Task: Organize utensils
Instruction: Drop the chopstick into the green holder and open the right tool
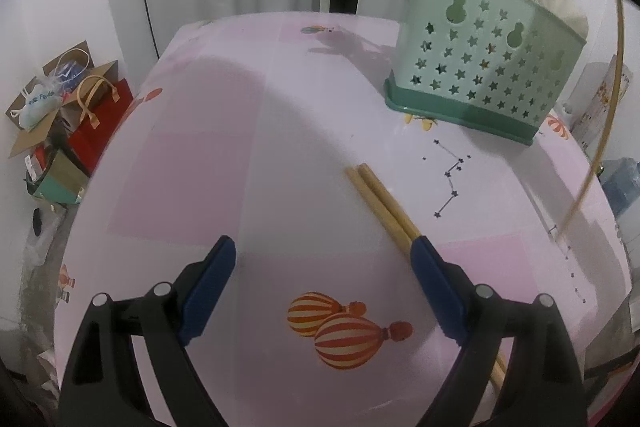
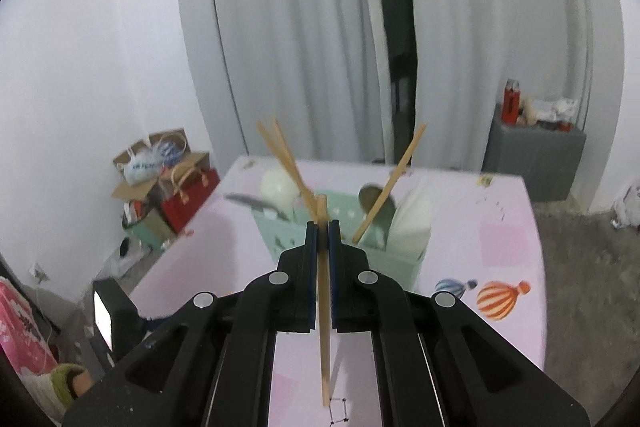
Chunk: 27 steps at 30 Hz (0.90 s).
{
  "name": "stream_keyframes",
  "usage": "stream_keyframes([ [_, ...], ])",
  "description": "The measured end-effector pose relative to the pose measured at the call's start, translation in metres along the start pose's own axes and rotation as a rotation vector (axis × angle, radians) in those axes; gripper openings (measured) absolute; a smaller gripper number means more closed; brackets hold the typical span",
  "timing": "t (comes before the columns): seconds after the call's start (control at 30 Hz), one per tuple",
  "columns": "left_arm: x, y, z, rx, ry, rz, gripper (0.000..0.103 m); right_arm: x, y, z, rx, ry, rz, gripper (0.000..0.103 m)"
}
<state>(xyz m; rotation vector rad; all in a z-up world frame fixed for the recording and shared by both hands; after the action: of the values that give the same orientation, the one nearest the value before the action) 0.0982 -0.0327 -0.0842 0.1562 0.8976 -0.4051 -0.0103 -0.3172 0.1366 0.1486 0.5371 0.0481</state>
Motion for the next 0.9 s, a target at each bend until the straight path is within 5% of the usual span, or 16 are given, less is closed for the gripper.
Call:
stream_keyframes([
  [0.3,0.003,-0.001,-0.001,0.011,0.014,0.028,0.087,-0.022,-0.008,0.04,-0.006,-0.153,0.014,0.003],
  [0.63,0.004,-0.002,-0.001,0.009,0.024,0.035,0.087,-0.035,-0.006,0.124,-0.074,-0.385,-0.022,0.003],
  [0.9,0.004,0.0,-0.001,0.005,0.022,0.032,0.087,0.01,-0.014,0.115,-0.066,-0.401,-0.081,0.003],
])
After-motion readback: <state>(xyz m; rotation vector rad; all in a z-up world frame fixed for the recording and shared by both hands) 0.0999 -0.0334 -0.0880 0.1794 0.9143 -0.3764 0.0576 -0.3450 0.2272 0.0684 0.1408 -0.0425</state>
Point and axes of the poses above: each gripper's, at about its wrist camera, not at the fingertips, and x roughly the way its jaws point, y to its left, z to its top, the point moved 5 cm from there along x, roughly the way its jaws point, and after that the axes turned 1 degree about y, right-handed, at the moved point
